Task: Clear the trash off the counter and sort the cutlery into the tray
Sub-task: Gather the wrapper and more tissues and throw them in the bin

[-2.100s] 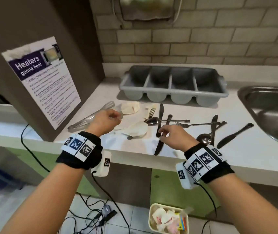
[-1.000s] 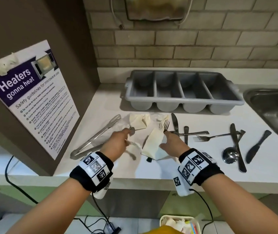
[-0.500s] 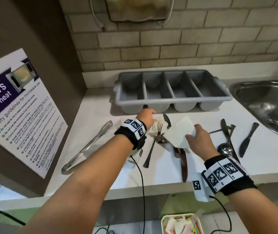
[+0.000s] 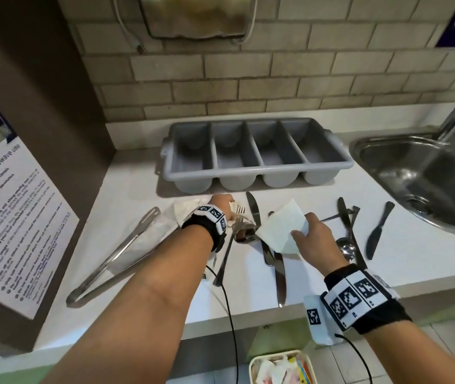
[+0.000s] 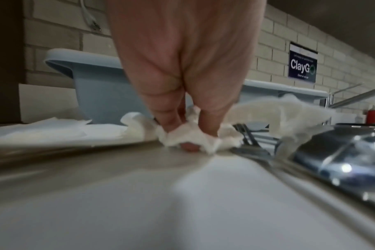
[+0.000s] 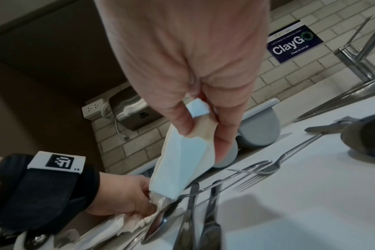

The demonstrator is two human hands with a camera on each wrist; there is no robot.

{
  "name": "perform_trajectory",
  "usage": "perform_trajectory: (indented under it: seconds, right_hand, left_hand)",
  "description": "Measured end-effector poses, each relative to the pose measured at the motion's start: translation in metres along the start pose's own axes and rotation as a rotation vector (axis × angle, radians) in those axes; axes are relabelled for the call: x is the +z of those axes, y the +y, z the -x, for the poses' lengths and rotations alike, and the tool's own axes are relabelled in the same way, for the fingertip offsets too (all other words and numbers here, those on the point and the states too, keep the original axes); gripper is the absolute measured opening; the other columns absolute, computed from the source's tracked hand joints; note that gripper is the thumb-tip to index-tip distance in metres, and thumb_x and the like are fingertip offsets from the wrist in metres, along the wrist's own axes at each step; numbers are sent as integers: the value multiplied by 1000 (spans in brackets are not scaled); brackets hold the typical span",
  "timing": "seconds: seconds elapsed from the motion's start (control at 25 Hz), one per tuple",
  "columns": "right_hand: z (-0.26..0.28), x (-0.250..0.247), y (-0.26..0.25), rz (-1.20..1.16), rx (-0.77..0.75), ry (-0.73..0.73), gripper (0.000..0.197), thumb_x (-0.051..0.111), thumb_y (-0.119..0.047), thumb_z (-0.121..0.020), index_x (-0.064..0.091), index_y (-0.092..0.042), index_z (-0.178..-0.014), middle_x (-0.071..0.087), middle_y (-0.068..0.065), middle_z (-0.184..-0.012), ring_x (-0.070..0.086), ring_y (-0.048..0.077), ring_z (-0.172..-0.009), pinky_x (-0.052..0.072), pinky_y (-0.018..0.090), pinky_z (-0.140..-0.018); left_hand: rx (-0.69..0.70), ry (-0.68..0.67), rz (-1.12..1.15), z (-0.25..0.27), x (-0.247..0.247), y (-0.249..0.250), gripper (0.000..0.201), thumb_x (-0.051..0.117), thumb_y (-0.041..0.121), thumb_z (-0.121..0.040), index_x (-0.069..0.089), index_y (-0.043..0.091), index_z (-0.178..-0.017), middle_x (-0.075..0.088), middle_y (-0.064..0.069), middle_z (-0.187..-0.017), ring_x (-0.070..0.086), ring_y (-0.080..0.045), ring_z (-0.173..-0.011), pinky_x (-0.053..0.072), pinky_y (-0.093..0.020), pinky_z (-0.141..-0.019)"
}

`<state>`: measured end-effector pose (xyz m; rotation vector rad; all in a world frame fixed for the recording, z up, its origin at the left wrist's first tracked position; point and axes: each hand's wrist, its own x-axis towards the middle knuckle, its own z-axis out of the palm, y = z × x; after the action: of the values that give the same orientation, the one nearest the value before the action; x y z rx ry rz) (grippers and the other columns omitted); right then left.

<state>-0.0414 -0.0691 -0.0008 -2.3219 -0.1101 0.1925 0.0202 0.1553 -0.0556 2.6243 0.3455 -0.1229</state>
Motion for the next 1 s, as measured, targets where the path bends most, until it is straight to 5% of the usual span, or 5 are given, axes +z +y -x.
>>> perform_trajectory:
  seconds: [0.12, 0.44, 0.6, 0.76, 1.0]
  right_hand:
    - [-1, -1, 1, -2, -15, 1, 25, 50, -4, -90, 47, 5, -113, 55, 16, -96, 52, 29, -86, 36, 27, -69]
    - [2, -14, 8, -78, -52, 21, 27, 50, -4, -90, 47, 5, -116, 58, 19, -101, 51, 27, -87, 38, 27, -71]
    - [14, -25, 17, -140, -100, 34, 27, 54, -7, -89, 50, 2, -114, 54, 9, -93, 50, 24, -85, 38, 25, -70]
    - [33, -43, 34, -232, -203, 97, 22, 55, -7, -88, 53, 1, -109, 58, 11, -89, 53, 24, -79, 40, 26, -61]
    - [63, -68, 94, -439, -254, 152, 24, 58, -9, -86, 55, -4, -109, 59, -4, -84, 56, 5, -73, 39, -4, -58]
  left_hand:
    - [-69, 140, 224, 8, -5, 6, 25, 42, -1, -91, 56, -6, -112, 57, -32, -120, 60, -42, -106, 49, -46, -95]
    - [2, 411, 379, 53, -56, 28, 16, 56, 4, -87, 65, 8, -100, 59, -8, -85, 53, -20, -79, 33, -16, -62]
    - [68, 493, 490, 95, -78, 54, 20, 51, -2, -87, 65, 10, -95, 58, -2, -88, 51, -16, -79, 37, -16, -54]
    - [174, 472, 734, 147, -72, 85, 29, 59, -5, -84, 58, 23, -74, 59, 10, -74, 51, -2, -66, 40, -3, -57]
    - [137, 304, 985, 213, 2, 128, 39, 54, -17, -84, 52, 19, -69, 61, 12, -62, 55, 10, -50, 45, -4, -53]
